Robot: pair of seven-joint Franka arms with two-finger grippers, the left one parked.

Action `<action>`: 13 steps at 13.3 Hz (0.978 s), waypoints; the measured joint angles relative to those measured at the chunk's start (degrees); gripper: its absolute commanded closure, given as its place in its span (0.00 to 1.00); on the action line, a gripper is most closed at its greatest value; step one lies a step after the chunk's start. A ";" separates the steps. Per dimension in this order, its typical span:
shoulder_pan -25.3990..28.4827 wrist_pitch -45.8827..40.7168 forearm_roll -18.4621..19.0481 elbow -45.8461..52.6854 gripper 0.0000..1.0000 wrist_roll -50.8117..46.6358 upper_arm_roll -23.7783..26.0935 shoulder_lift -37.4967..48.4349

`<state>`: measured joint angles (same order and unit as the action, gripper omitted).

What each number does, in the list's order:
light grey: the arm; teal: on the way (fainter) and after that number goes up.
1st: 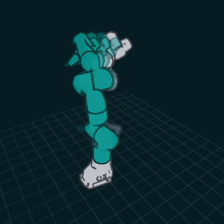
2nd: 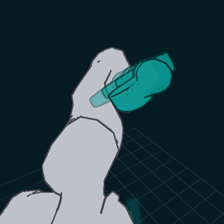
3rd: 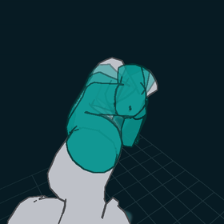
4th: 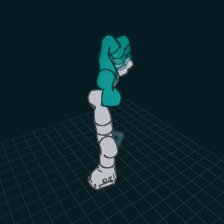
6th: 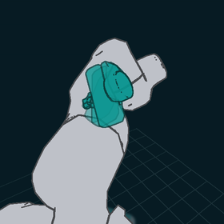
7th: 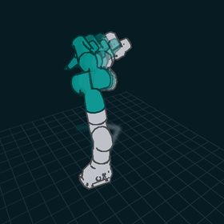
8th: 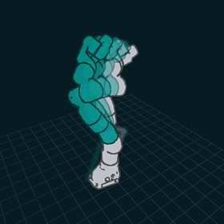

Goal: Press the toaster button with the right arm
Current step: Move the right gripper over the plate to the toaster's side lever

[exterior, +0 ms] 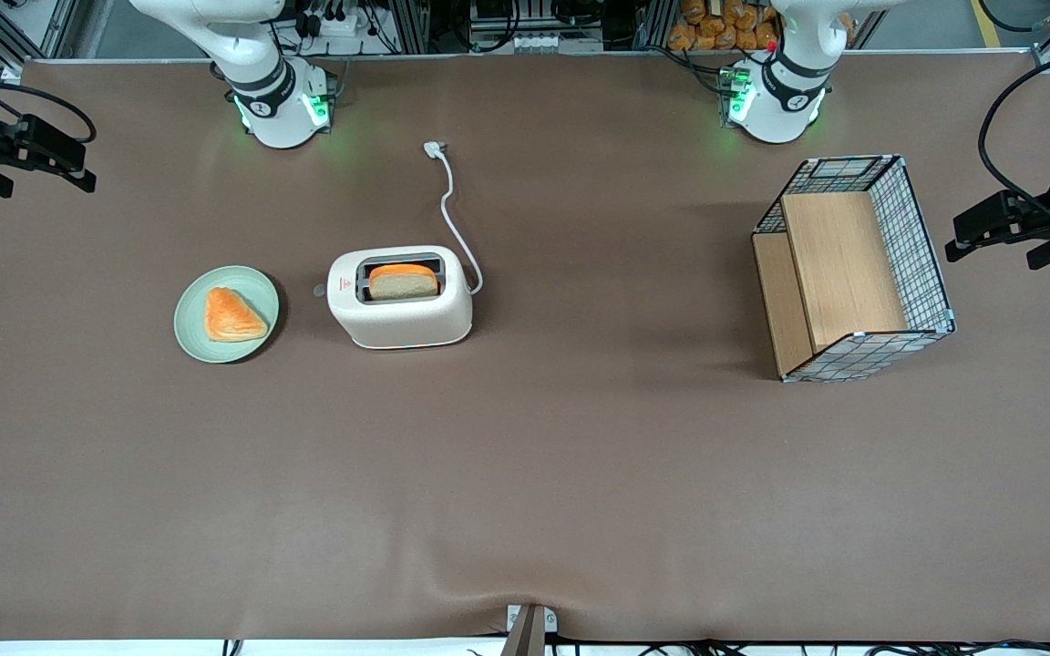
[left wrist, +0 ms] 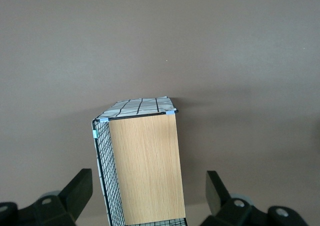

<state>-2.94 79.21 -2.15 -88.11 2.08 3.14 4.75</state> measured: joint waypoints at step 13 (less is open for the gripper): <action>0.11 2.85 -2.46 -3.94 0.90 0.00 0.67 0.02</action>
<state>-2.82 82.06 -4.61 -92.06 2.09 3.81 4.77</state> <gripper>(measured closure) 0.599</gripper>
